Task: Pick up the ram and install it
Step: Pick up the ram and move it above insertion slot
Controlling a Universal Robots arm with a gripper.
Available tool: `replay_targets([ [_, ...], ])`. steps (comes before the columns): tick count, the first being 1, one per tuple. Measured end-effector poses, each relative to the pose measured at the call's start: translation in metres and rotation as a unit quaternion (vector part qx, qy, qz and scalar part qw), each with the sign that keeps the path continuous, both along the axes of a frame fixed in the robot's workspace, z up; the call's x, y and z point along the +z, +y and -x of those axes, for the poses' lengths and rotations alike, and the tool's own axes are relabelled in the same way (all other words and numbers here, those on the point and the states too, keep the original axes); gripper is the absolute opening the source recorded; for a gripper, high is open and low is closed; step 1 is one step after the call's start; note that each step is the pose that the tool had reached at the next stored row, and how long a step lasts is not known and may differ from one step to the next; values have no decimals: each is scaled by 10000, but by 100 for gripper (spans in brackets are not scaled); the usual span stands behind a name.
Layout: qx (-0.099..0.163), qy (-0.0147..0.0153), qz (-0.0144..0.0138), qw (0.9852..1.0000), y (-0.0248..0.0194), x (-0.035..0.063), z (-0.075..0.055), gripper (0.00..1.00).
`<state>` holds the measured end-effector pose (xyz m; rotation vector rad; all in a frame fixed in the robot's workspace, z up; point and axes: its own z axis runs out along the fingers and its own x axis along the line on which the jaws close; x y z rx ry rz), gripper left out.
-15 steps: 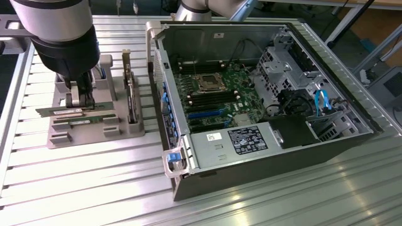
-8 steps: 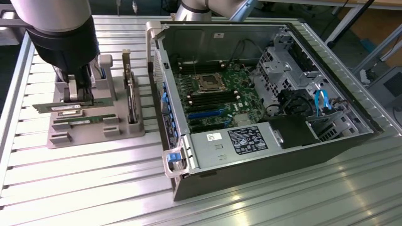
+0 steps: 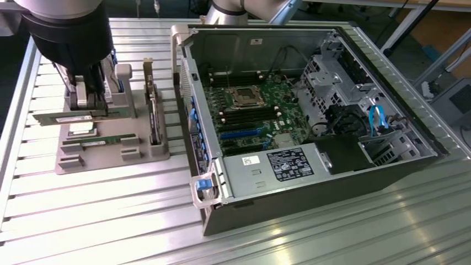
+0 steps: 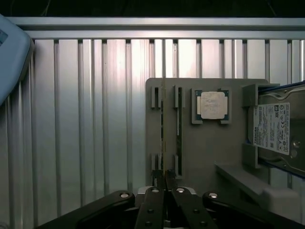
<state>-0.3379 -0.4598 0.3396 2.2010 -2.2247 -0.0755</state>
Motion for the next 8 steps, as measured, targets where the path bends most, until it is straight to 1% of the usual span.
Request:
replay_targets([
  [8,-11,0,0,10000,0,155,-13,12],
])
